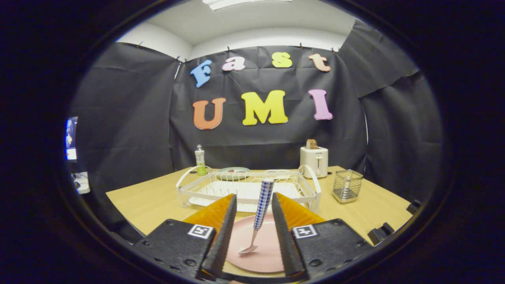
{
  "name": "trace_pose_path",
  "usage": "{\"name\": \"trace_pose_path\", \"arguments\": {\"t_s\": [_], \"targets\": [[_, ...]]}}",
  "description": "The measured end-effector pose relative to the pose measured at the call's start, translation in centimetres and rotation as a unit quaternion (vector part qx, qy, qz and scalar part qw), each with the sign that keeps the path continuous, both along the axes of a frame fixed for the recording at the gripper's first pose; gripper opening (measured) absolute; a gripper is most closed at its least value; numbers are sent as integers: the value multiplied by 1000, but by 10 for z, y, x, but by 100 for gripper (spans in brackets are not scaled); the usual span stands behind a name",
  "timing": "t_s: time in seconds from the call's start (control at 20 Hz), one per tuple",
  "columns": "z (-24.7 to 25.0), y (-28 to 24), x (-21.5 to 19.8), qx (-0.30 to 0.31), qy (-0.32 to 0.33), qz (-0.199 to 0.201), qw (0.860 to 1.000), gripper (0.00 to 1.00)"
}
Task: Take the plate from the dish rack, then take the spoon from the basket and place it into the plate.
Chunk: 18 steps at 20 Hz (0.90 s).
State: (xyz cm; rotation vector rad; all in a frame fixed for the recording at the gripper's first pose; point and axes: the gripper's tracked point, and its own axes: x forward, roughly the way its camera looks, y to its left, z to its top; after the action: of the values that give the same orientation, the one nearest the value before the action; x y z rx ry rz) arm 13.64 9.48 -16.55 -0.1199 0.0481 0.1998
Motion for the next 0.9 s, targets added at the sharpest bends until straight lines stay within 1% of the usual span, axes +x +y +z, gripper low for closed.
{"name": "trace_pose_path", "arguments": {"t_s": [0.1,0.2,0.3,0.4,0.6,0.75,0.9], "targets": [[15,-10,-8,-7,-25,-9,1000,89],[31,-21,-17,-16,-44,-26,999,97],[48,-30,-27,-17,-57,-34,998,98],[63,-35,-39,-4,-60,-32,998,98],[91,-59,-62,19,-44,-51,997,99],[118,-86,-82,37,-49,-82,995,99],[141,-100,-105,59,-58,-84,993,99]]}}
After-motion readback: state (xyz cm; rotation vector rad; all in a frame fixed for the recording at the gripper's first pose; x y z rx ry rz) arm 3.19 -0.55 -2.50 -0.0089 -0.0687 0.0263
